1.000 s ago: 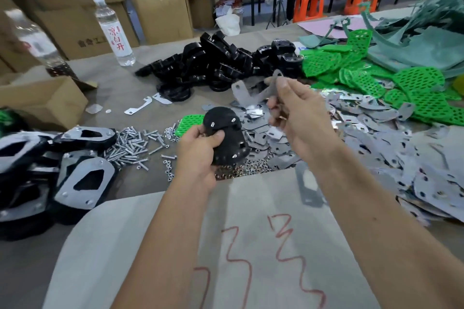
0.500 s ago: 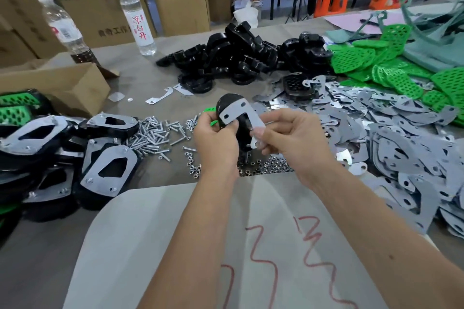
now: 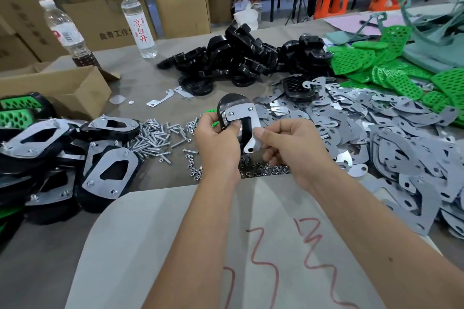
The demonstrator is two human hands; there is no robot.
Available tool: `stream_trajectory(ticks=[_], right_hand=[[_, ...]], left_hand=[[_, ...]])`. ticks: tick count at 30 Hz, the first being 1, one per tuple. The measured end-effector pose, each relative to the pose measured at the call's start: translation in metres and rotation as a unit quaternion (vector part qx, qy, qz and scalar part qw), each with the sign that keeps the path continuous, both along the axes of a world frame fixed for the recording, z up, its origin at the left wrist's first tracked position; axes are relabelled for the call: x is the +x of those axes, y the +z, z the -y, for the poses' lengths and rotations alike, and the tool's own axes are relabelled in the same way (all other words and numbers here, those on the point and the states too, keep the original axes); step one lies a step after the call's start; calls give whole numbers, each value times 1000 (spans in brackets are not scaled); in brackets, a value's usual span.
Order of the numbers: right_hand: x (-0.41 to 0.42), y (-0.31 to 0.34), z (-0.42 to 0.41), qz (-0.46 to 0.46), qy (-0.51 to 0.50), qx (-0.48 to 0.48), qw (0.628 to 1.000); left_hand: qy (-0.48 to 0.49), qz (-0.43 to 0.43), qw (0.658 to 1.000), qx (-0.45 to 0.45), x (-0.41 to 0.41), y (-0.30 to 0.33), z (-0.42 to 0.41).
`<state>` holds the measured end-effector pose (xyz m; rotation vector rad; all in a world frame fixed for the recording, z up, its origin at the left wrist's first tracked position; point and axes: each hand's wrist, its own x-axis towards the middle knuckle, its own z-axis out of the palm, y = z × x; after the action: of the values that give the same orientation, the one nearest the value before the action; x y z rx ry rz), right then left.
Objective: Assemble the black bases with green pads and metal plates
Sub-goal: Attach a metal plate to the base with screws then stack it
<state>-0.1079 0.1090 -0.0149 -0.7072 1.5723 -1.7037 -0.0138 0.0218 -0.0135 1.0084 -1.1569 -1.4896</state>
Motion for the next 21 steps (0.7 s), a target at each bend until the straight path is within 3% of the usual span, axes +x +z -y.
stream_trajectory(ticks=[11, 21], right_hand=[[-9, 3, -4, 49, -2, 18, 999], [-7, -1, -3, 23, -40, -3, 999]], left_hand=[[-146, 42, 988, -9, 13, 6, -6], [-161, 108, 978, -78, 23, 7, -4]])
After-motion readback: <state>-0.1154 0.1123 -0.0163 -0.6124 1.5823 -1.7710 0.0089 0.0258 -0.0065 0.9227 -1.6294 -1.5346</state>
